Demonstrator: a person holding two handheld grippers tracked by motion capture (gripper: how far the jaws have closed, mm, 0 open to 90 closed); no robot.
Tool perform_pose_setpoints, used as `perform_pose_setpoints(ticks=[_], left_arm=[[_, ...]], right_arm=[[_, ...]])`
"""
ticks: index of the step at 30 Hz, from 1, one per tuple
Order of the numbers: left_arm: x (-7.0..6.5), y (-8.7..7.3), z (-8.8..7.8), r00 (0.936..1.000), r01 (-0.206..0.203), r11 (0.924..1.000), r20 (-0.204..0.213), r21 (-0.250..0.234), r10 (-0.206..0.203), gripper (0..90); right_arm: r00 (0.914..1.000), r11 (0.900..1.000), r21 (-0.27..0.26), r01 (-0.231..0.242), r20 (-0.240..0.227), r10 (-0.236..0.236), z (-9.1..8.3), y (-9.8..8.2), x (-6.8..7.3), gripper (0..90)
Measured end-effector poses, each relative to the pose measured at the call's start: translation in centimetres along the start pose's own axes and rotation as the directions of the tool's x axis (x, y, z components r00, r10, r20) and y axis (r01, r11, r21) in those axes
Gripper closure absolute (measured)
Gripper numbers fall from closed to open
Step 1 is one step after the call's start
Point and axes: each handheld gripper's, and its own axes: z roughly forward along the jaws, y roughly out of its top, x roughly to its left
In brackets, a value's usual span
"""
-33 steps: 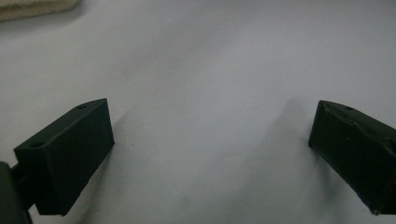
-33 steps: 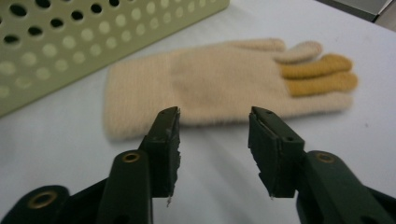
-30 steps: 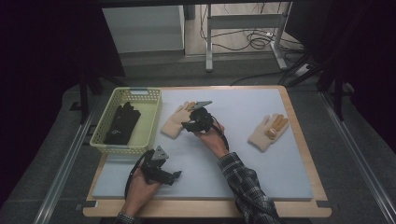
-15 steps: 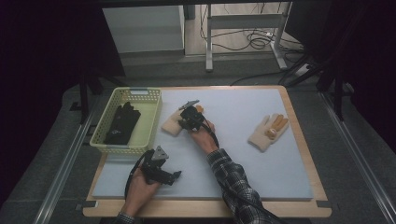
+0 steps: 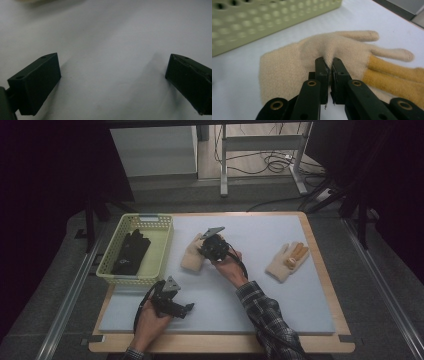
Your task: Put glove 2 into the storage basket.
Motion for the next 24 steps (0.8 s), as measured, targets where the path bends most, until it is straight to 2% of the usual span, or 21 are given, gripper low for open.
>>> perform_pose_setpoints(ticks=[7,10,13,15,17,19,22,24], left_arm=[[0.0,0.0,0.0,1.0,-0.003,1.0,0.0,0.001,0.003,0.0],[0.0,0.0,0.0,1.0,-0.003,1.0,-0.001,0.0,0.003,0.0],[0.0,0.0,0.0,1.0,0.0,1.0,-0.001,-0.001,0.0,0.0],[0.0,0.0,0.0,1.0,0.002,1.0,0.0,-0.001,-0.002,0.0],[0.0,0.0,0.0,1.0,0.001,1.0,-0.001,-0.001,-0.001,0.0],[0.0,0.0,0.0,1.0,0.001,1.0,-0.001,-0.001,-0.001,0.1],[0.0,0.0,0.0,1.0,0.001,1.0,-0.001,-0.001,-0.001,0.0],[0.0,0.0,0.0,1.0,0.001,1.0,-0.001,-0.001,-0.001,0.0]], right_arm=[[0.9964,0.999,-0.022,0.036,-0.076,-0.038,-5.2,-1.8,1.0,84.4],[0.994,0.999,-0.017,0.04,-0.101,-0.041,-7.3,-3.4,1.2,84.3],[0.992,0.998,-0.001,0.059,-0.112,-0.059,-8.6,-4.9,1.2,84.0],[0.9916,0.997,0.024,0.068,-0.112,-0.065,-9.1,-6.2,1.1,81.9],[0.9938,0.997,0.042,0.067,-0.091,-0.063,-9.2,-7.4,0.8,67.0],[0.9976,0.998,0.037,0.045,-0.054,-0.043,-9.5,-8.2,0.3,59.8],[0.9992,1.0,0.01,-0.025,-0.032,0.025,-10.2,-9.0,-0.7,57.9],[0.9991,0.999,0.009,-0.038,-0.019,0.038,-10.5,-9.4,-1.2,57.8]])
